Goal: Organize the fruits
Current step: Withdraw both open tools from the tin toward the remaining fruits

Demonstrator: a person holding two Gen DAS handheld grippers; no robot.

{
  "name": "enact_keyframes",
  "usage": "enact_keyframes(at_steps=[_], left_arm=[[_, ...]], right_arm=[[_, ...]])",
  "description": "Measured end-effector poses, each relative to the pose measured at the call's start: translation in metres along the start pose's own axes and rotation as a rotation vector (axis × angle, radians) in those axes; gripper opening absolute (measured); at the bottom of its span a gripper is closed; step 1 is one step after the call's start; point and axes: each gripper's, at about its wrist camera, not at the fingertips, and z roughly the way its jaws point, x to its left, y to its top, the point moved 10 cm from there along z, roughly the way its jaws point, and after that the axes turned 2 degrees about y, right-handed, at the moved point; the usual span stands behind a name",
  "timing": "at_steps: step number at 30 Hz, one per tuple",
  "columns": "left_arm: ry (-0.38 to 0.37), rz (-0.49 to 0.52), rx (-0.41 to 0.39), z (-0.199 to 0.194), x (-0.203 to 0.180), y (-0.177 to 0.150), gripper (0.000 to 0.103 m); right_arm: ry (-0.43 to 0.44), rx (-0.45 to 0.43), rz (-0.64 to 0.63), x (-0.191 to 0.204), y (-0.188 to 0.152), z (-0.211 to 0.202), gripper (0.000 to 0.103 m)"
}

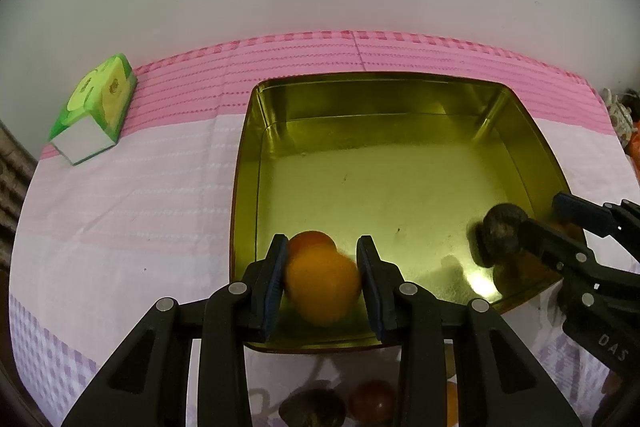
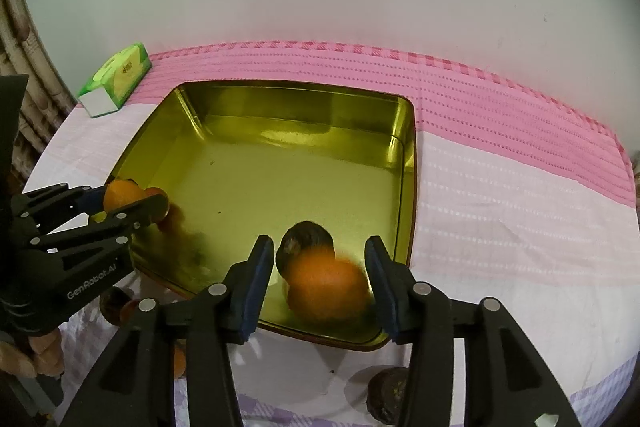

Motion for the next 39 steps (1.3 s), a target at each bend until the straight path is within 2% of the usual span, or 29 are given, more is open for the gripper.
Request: enact_keyframes(at_steps=[10, 20, 30, 39], left_arm=[[0.002, 0.006, -0.017, -0.016, 0.001, -0.005, 0.037], [0.030, -0.026, -0.040, -0.049, 0.016, -0.021, 0.037], [0.062, -0.063, -0.020, -0.065, 0.039, -0.067, 0.037], [0.060, -0.068, 0.017, -0.059, 0.036, -0.112, 0.037]], right_arm=[[0.003, -0.016, -0.013, 0.009, 0.001, -0.011, 0.048], [0.005, -0.044, -0.013, 0.015, -0.009, -0.036, 0.048], [0.003, -0.049, 0.008, 0.013, -0.044, -0.058, 0.048], [-0.016, -0.034, 0.042, 0.001, -0.080, -0.069, 0.048]])
